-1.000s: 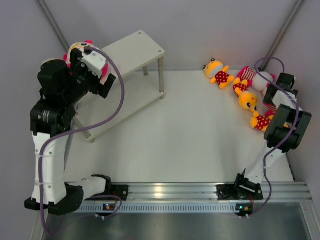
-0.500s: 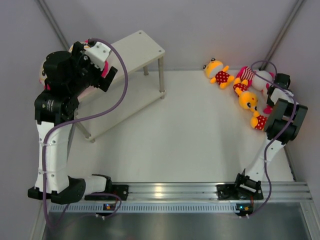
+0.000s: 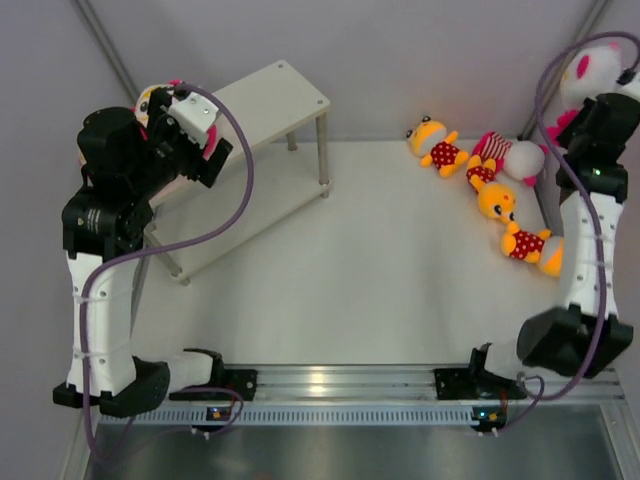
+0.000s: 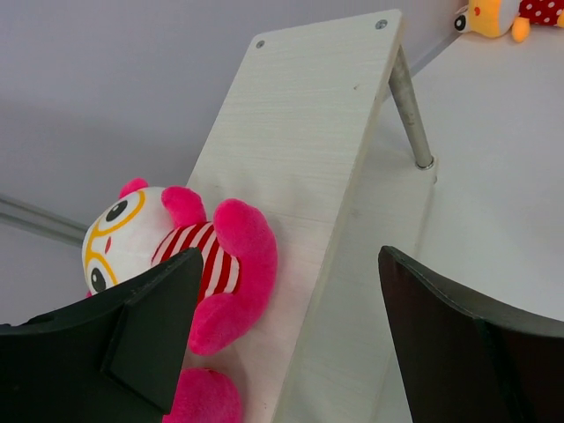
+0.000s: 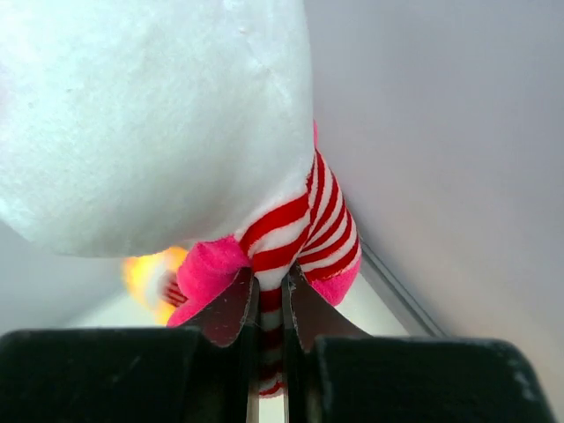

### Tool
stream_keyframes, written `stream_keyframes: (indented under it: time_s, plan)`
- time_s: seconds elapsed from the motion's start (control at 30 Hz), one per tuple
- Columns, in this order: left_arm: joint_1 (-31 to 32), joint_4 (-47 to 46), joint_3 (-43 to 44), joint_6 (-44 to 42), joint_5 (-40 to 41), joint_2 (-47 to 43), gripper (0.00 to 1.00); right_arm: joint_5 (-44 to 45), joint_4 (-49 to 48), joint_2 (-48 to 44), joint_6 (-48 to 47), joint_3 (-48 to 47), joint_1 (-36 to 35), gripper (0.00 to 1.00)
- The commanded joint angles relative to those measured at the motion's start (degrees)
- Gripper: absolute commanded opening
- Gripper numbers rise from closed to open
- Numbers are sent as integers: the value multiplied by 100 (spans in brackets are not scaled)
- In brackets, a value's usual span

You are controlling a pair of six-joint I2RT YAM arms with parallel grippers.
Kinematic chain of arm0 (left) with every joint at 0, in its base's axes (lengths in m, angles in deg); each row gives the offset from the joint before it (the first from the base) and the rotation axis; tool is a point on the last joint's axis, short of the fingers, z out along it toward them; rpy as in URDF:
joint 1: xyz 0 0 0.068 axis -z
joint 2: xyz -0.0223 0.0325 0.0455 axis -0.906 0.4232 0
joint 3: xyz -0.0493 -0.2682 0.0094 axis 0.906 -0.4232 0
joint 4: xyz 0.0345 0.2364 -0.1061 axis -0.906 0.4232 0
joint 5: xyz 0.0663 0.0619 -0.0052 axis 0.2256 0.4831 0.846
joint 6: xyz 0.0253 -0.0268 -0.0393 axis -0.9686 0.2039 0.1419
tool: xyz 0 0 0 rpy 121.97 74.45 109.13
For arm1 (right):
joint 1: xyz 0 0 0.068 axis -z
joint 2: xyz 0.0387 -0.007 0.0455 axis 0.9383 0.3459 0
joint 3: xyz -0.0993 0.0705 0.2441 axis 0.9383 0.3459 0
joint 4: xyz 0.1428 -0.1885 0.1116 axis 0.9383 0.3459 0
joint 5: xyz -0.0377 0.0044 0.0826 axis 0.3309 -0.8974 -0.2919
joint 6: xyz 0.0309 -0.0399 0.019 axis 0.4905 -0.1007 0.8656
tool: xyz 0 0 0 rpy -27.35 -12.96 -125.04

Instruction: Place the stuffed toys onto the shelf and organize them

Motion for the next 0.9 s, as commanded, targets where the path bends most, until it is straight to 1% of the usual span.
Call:
stream_keyframes:
  time_s: [0.0,0.03,0.07,0.13,0.17,0.2,0.23,0.27,0.33,0.37,0.43,0.47,0.5,0.53,0.57,0.6,0.63,0.67,0.7,0.73,0.77,0.87]
  plan:
    - [24,4,-68,-88,-497,-332,86,-624,-484,-1379,1292,109,-377,0]
    - [33,30,-78,-114,-629,-367,86,-747,-492,-1520,1399,109,-588,0]
    - [33,65,-86,-210,-726,-402,86,-1218,-684,-1704,1548,161,-1068,0]
    - [50,162,-130,-324,-919,-429,86,-2159,-1140,-1758,2285,416,-1545,0]
    - [59,171,-174,-429,-955,-499,88,-2998,-1822,-1689,2931,582,-2070,0]
    - [68,163,-305,-500,-981,-534,89,-3285,-2098,-1601,3208,601,-2319,0]
    - [68,162,-376,-579,-1025,-578,91,-3532,-2466,-1339,3437,610,-2617,0]
    - [68,162,-542,-736,-1051,-657,93,-3865,-2905,-1206,3735,549,-3203,0]
    - [68,163,-692,-860,-1078,-754,94,-4148,-3434,-759,3983,435,-3751,0]
    - [59,162,-797,-939,-1165,-850,95,-4428,-3941,-591,4306,330,-4197,0]
    - [68,171,-868,-1010,-1253,-938,96,-4754,-4314,-66,4659,163,-4647,0]
    - [68,163,-904,-1089,-1402,-982,96,-4895,-4585,121,5017,-3,-4789,0]
    - [68,162,-913,-1116,-1473,-1061,96,-5053,-5241,323,5265,-101,-4921,0]
    - [59,162,-921,-1142,-1552,-1088,96,-5394,-5674,768,5528,-215,-5149,0]
    - [68,162,-939,-1160,-1648,-1106,96,-5572,-6009,999,6070,-538,-5282,0]
    - [68,180,-965,-1177,-1702,-1132,96,-5704,-6604,1219,6337,-698,-5379,0]
    - [68,224,-992,-1238,-1737,-1193,95,-5818,-6905,1604,6609,-839,-5536,0]
    - [68,276,-1088,-1457,-1772,-1220,94,-5880,-7143,1738,7056,-988,-5599,0]
    - [59,390,-1158,-1572,-1799,-1263,93,-5872,-7459,1914,7217,-1024,-5643,0]
    - [68,426,-1246,-1834,-1773,-1351,90,-5863,-7462,1959,7297,-1042,-5704,0]
    - [68,435,-1429,-1924,-1720,-1413,89,-5881,-7384,1977,7245,-1086,-5722,0]
    - [68,452,-1685,-2214,-1492,-1519,88,-5925,-7032,1898,6868,-1042,-5775,0]
